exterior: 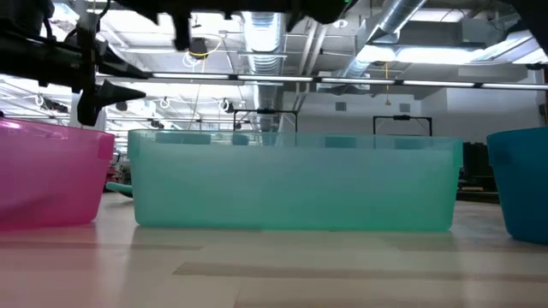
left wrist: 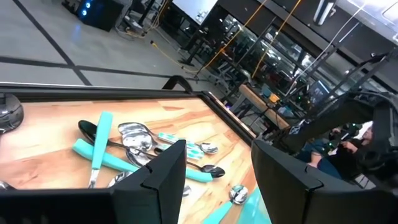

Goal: Sort silverware by color (type)

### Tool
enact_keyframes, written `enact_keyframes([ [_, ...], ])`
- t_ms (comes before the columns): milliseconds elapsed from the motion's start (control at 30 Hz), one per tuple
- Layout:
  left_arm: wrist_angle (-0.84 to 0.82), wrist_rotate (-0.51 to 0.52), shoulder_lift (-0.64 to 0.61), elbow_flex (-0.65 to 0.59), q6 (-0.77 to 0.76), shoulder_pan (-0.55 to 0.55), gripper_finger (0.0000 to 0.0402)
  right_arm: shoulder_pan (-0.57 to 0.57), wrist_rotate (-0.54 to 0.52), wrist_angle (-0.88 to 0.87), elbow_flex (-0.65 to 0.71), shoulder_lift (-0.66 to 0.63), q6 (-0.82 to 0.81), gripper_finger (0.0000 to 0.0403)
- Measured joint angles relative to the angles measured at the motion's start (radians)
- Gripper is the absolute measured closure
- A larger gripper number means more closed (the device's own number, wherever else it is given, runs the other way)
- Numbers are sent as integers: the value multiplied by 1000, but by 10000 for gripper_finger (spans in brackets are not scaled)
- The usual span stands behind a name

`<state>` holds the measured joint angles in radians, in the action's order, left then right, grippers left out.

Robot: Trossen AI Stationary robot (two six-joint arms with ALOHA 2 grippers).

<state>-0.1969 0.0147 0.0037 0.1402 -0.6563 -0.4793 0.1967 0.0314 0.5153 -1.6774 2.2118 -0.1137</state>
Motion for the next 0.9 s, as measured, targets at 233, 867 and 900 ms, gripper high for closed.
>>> enact_keyframes([
  [233, -16, 0, 0, 0, 0, 0, 235, 6, 156, -126, -274, 195, -1, 355],
  [867, -46, 0, 0, 0, 24, 0, 235, 4, 137, -640, -594, 331, 277, 355],
  [900, -46, 0, 0, 0, 24, 0, 235, 4, 134, -651, -593, 333, 279, 355],
])
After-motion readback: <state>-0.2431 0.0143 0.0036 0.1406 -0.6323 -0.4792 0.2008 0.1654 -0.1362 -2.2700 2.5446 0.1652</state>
